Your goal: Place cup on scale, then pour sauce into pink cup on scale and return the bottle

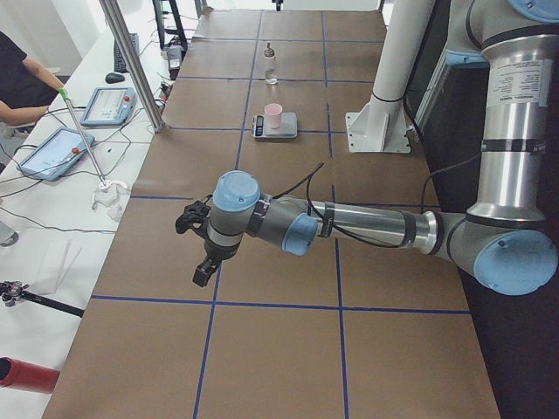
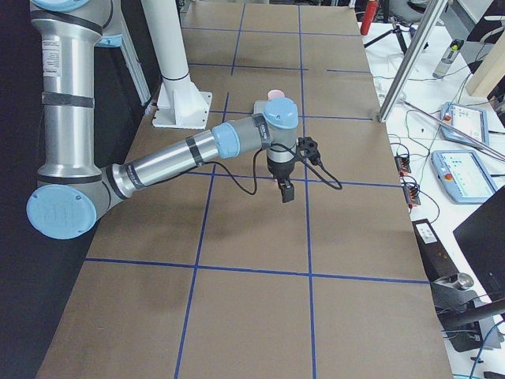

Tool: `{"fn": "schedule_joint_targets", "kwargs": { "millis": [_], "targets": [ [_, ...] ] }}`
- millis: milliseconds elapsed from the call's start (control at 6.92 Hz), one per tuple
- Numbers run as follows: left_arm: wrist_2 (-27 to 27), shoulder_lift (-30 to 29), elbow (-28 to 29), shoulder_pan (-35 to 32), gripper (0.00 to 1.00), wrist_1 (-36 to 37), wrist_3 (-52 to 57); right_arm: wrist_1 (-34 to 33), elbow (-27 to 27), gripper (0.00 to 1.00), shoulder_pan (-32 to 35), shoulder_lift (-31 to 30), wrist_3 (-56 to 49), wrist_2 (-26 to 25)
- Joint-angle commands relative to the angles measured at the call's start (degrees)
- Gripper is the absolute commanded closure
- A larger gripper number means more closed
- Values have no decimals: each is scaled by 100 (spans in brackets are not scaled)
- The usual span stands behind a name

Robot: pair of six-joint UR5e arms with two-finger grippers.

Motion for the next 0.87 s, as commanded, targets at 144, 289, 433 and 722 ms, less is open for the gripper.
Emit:
{"fn": "schedule_joint_targets", "kwargs": {
  "millis": [144,289,433,722],
  "targets": [
    [-19,10,85,10,0,951,17,0,-923,0,245,-64,-527,32],
    [-2,10,295,1,0,1040,17,9,-1387,0,236,23,-510,5],
    [-19,2,479,10,0,1041,26,18,-1774,0,245,49,-527,-30],
    [-19,-7,525,10,0,1041,17,665,-2137,0,559,32,-458,-22]
  ]
}}
